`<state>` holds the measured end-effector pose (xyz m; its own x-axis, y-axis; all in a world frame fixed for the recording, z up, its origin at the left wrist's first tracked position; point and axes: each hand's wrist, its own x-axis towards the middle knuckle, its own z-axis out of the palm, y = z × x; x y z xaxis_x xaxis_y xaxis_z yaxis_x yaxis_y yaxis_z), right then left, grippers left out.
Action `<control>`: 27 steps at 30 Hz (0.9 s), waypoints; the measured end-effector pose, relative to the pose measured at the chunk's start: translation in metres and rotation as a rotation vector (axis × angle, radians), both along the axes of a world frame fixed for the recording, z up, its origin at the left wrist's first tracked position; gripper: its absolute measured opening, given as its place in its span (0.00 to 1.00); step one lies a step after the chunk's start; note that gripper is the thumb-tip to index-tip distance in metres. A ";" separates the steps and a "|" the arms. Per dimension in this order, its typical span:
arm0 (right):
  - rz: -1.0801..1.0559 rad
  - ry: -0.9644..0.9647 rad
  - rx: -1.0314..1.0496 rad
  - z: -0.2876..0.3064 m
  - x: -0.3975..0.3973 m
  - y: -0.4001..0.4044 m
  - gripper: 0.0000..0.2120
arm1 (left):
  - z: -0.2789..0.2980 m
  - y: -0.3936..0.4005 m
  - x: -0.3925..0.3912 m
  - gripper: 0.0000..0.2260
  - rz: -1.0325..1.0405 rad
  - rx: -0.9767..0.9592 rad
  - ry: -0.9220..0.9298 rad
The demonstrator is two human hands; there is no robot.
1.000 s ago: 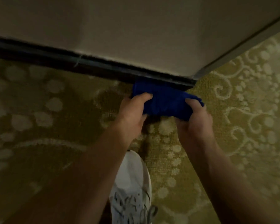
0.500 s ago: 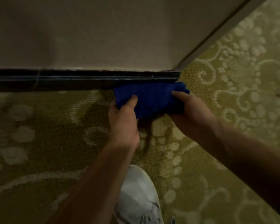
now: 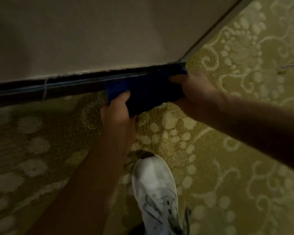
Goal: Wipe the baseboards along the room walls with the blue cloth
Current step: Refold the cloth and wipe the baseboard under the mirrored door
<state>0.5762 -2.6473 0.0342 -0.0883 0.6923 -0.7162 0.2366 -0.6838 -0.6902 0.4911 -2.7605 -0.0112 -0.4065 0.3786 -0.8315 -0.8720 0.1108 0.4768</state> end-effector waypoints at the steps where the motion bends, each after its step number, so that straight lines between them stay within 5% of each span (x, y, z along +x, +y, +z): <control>1: -0.046 0.007 0.012 -0.009 -0.001 -0.004 0.19 | -0.008 0.000 -0.002 0.20 0.028 0.037 -0.094; 8: -0.245 0.026 0.112 -0.025 -0.004 -0.017 0.10 | -0.003 0.008 0.005 0.24 -0.122 -0.031 -0.026; 12: -0.332 -0.064 0.211 -0.015 -0.010 -0.013 0.10 | 0.007 0.018 0.006 0.11 -0.204 -0.062 -0.036; 14: -0.365 -0.083 0.268 -0.011 -0.010 -0.015 0.06 | 0.007 0.019 0.011 0.14 -0.191 -0.053 -0.095; 20: -0.254 -0.226 0.523 -0.009 -0.028 -0.029 0.07 | 0.004 0.016 0.007 0.19 -0.011 -0.009 -0.260; 27: -0.035 -0.205 0.554 -0.017 -0.014 -0.039 0.08 | 0.017 0.015 0.017 0.22 0.092 -0.166 -0.094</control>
<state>0.5627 -2.6862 0.0171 0.0431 0.9681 -0.2467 0.3864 -0.2439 -0.8895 0.5084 -2.7459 0.0058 -0.3509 0.1977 -0.9153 -0.9219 0.0987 0.3748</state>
